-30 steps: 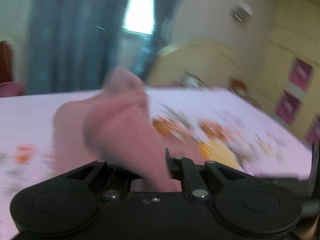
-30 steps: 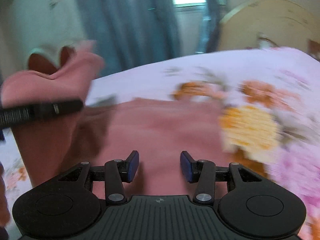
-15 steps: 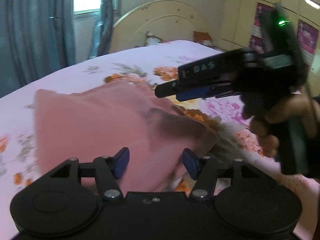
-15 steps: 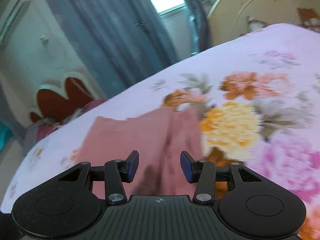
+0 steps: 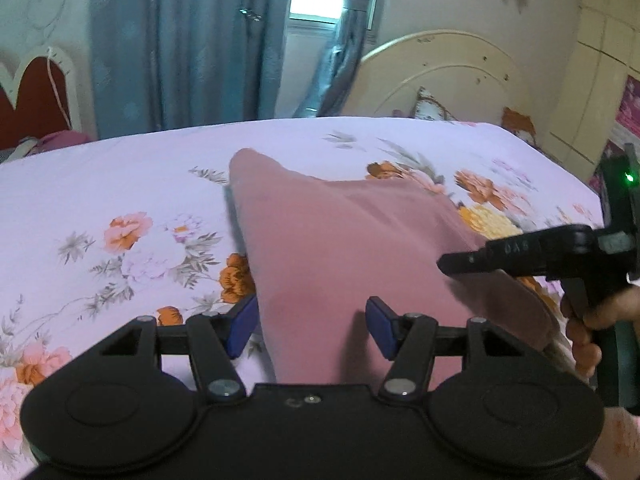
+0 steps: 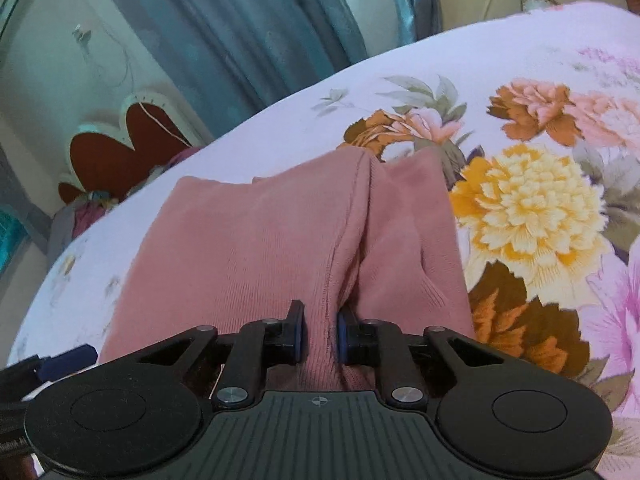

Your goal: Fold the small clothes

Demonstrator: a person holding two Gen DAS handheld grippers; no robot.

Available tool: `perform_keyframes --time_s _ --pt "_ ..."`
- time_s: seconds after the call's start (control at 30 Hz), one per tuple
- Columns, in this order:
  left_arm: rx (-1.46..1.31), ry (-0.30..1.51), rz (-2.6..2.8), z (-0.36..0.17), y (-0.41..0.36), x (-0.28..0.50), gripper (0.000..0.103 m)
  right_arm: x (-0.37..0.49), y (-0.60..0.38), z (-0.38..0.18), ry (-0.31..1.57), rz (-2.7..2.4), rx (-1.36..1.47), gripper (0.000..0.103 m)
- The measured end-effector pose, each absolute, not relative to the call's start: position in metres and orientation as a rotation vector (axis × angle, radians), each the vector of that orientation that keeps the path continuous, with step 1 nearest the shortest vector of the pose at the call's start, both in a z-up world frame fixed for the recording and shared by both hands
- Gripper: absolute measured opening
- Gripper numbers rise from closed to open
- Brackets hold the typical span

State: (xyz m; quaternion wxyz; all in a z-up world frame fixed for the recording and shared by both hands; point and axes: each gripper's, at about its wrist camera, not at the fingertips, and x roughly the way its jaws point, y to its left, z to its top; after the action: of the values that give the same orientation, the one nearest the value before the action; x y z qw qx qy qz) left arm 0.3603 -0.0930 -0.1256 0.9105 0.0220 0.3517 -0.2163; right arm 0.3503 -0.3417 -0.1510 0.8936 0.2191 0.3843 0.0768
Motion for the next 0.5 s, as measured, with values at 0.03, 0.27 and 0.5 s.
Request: perform_keyframes --time_s 0.03,0.27,0.5 --pt "0.038 0.724 -0.439 -0.125 -0.091 0.361 0.059 0.349 -0.340 -0.147 0.783 0.154 0.433 0.011" --pt "-0.002 0.696 -0.460 -0.116 -0.097 0.368 0.059 0.321 -0.353 -0.101 0.621 0.087 0.272 0.010" --pt "0.034 0.773 -0.443 -0.146 -0.118 0.377 0.065 0.319 -0.385 -0.138 0.760 0.059 0.451 0.012"
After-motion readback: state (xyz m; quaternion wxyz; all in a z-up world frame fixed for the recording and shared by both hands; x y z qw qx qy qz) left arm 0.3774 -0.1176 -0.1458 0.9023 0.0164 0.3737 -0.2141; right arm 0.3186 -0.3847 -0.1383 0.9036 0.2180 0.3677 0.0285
